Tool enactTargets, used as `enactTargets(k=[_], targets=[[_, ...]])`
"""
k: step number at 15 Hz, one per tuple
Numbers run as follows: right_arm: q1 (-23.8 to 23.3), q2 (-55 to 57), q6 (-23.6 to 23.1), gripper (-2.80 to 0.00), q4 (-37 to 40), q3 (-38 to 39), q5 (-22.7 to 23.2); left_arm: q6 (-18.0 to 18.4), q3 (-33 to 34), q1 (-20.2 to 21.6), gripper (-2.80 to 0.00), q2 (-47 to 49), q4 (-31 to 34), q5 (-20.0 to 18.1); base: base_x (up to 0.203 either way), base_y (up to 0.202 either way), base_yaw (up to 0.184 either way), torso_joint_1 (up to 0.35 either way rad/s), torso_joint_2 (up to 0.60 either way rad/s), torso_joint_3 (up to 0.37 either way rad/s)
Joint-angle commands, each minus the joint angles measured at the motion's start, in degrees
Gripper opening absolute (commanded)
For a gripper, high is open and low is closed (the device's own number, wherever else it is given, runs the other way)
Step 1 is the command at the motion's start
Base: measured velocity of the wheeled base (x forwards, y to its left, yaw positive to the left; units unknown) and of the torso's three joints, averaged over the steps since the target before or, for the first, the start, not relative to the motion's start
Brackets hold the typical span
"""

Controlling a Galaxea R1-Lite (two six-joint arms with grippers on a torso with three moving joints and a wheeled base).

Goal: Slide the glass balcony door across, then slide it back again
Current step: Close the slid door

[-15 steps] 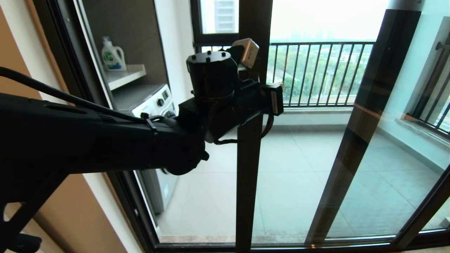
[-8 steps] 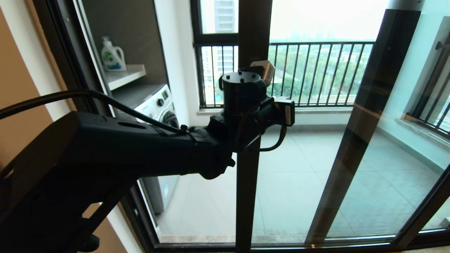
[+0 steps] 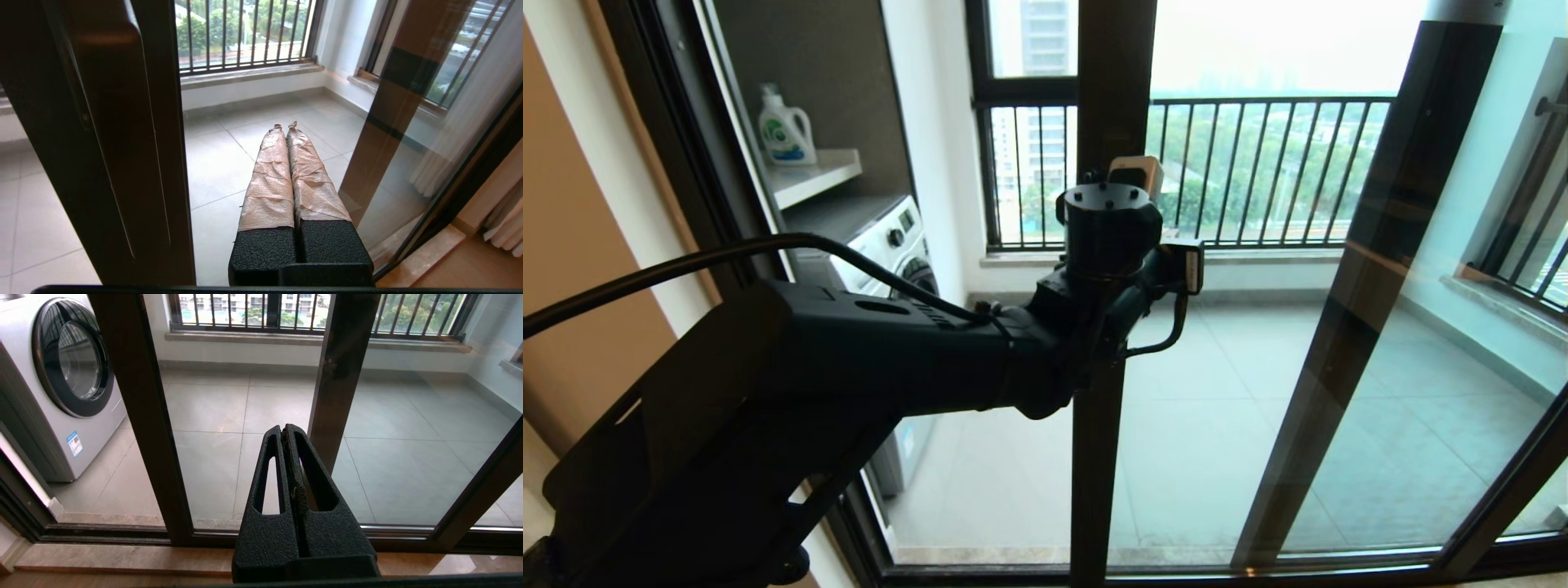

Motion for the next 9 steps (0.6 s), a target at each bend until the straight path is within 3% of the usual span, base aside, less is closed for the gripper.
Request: enactTargets(k=[1,6,9], targets=[[0.05,0.07,0.01,-2.8,-0.03,0.69,0.05,1.48,-1.65,-0.23,-2.8,1.1,-0.36,0.86,0.0,0.0,0.0,0.0,0.0,0.0],[-0.03,0.07,-0.05,-2.8,-0.03,0.69,0.05,2.77,-7.43,-0.22,-2.8,5.43,-0.4,7.12,0.0,0.0,0.0,0.0,0.0,0.0],[0.01,0.07,-0.05,-2.8,-0.03,0.62,0.05,4.27,-7.52,-0.05,-2.8,5.43,-0.72,7.49,0.0,0.0,0.0,0.0,0.0,0.0]])
